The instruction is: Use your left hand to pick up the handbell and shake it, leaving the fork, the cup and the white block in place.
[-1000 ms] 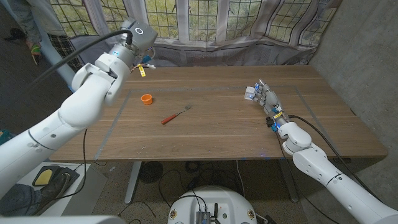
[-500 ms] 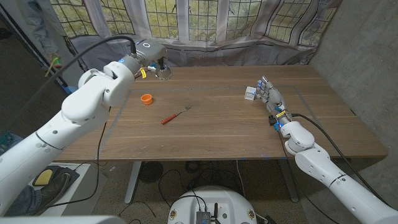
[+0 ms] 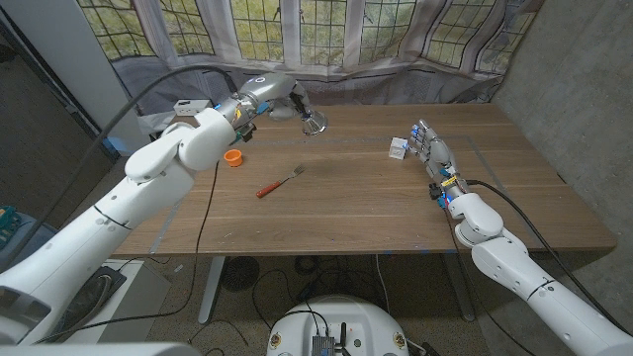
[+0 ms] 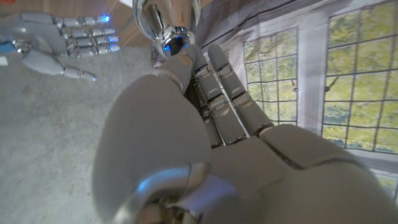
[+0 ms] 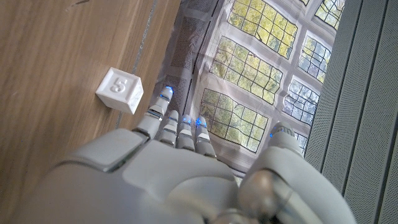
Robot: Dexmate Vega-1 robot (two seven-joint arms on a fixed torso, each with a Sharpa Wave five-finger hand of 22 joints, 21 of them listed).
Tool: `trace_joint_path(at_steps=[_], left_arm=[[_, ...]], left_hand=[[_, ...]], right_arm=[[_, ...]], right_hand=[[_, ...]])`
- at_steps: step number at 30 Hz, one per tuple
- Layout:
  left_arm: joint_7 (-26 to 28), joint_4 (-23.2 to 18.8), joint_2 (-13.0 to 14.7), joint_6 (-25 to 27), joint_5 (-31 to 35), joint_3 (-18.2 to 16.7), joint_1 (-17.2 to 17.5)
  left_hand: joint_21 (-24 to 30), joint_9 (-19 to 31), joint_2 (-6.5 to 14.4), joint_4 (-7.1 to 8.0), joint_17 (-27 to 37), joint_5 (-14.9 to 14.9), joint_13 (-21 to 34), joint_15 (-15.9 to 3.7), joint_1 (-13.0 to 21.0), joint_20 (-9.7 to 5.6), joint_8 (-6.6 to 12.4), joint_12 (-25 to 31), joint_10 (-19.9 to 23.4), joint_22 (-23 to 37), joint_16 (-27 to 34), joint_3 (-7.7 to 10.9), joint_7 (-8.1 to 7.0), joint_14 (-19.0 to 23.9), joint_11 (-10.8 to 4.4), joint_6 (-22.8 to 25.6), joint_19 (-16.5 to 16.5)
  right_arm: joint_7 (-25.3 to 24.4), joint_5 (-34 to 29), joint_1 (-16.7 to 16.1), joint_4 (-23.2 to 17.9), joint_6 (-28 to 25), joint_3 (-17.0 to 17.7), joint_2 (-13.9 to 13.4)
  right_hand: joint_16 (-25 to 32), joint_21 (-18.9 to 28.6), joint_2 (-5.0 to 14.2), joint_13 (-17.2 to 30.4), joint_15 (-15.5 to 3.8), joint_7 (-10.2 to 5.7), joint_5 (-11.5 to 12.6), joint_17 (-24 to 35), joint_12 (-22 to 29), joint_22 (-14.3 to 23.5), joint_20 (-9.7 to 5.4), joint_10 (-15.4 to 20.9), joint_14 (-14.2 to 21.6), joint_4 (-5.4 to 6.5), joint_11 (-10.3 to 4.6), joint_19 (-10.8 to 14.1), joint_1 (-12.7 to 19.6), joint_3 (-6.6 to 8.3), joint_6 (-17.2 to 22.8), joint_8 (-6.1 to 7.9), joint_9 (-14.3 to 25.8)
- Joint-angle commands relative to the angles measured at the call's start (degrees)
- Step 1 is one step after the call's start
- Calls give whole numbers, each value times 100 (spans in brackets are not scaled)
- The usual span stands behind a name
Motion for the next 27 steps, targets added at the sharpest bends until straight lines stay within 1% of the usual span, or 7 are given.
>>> trace_joint_path(at_steps=[1, 8, 13, 15, 16, 19, 27], left_arm=[[58, 1024, -783, -1660, -2551, 460, -725], [29, 1129, -978, -2469, -3744, 150, -605], [13, 904, -827, -2209, -4017, -14, -476], [7, 727, -617, -1765, -3767, -3, -465], [80, 546, -427, -1310, -3310, 37, -444], [141, 310, -146, -708, -2518, 184, -448], [155, 63, 294, -48, -937, 610, -420]], left_hand=[[65, 24, 29, 10, 33, 40, 2078, -536, 22, 15, 22, 37, 198, 12, 18, 40, 24, 602, -73, -5, 13], [90, 21, 22, 8, 48, 41, 2085, -538, 22, 17, 15, 9, 203, 12, 15, 45, 14, 583, -84, -10, -7], [101, 13, 25, 15, 57, 41, 2094, -538, 14, 13, 7, -8, 196, 11, 15, 45, -16, 574, -103, -14, -23], [106, 11, 26, 18, 59, 41, 2101, -539, 10, 10, 5, -10, 197, 10, 19, 45, -7, 583, -105, -15, -24], [105, 11, 26, 19, 59, 40, 2104, -537, 8, 12, 2, -13, 190, 10, 18, 46, -1, 581, -101, -21, -35], [110, 14, 8, 8, 53, 41, 2112, -542, 13, 13, 3, -18, 193, 9, 6, 48, -3, 565, -75, -23, -47], [127, 23, 24, 19, 56, 42, 2111, -517, 2, 24, 6, -40, 215, 7, 3, 58, 13, 565, -79, -16, -72]], right_arm=[[-103, -51, -153, -169, -5, 73, -58], [-60, 7, -188, -165, -3, 112, -77], [30, 70, -160, -98, 2, 111, -75], [76, 97, -141, -77, -11, 102, -81], [113, 135, -115, -41, -16, 93, -64], [180, 110, -78, 9, 6, 70, -83], [231, 155, -54, 81, -2, 68, -86]], right_hand=[[-7, 10, 14, 32, 2, 4, -18, 21, 23, 17, 18, 35, 22, 6, 0, -7, 48, -34, 46, 34, 19], [-7, 9, 12, 32, 5, 3, -18, 21, 23, 17, 34, 41, 27, 7, 0, -4, 45, -35, 46, 31, 19], [-10, 6, 19, 32, 3, 2, -17, 21, 21, 17, 42, 42, 23, 9, -7, -8, 47, -33, 47, 30, 19], [-12, 5, 19, 32, 3, 3, -17, 21, 21, 17, 44, 43, 20, 8, -6, -9, 48, -32, 46, 29, 19], [-11, 5, 19, 32, 5, 2, -17, 20, 20, 17, 47, 42, 24, 6, -2, -8, 51, -32, 48, 29, 19], [-12, 4, 22, 32, 3, 2, -16, 21, 19, 16, 45, 41, 22, 9, 0, -7, 49, -31, 50, 29, 19], [-12, 3, 18, 32, 0, 2, -17, 20, 16, 16, 48, 42, 27, 8, -3, -6, 49, -34, 51, 26, 19]])
